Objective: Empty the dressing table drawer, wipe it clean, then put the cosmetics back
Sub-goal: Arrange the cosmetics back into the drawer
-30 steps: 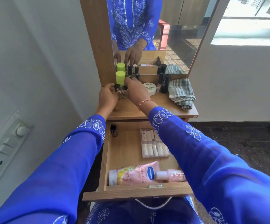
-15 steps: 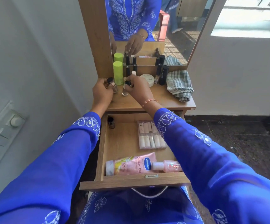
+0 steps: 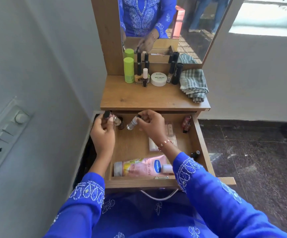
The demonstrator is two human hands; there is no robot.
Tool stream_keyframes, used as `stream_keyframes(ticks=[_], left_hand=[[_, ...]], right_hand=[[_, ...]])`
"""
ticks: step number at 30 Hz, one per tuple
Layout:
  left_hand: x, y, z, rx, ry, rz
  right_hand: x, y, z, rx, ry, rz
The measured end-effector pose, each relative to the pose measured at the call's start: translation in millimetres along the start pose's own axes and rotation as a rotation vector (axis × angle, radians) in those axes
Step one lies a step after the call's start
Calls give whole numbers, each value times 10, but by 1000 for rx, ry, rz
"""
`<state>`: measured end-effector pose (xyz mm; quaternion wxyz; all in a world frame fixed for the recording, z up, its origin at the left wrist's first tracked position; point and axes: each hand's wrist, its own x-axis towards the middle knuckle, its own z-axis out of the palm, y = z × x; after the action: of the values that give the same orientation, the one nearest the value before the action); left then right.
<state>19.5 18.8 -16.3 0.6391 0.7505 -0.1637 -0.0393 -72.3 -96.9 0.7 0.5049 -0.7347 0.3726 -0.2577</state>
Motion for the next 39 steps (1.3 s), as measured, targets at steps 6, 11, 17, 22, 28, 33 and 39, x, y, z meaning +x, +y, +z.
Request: stream_keyframes(ticks=[6,11,17,22,28,33,39], left_hand=[[-188,-52,-17,41,24,4],[-179,-115,-81,131,-14,77],[-156,-168,-83,194,-58,133],[-160,-183,-76,196,-89,142],[-200,-138,-70,246,-173,146],[-239,-142,-45,277,-342,199],[-264,-112,-20,337,-400,239]], right_hand=[[150,65,162,-257,-84,2],[240,97,352,-396,-154,-6],[317,81,499,-450,-192,10],[332,64,530,-462,-226,10],[112,-94,346,-229,4,47],[-282,-251,197,-97,-106,-33],[-336,-163,115,-314,-191,-110]])
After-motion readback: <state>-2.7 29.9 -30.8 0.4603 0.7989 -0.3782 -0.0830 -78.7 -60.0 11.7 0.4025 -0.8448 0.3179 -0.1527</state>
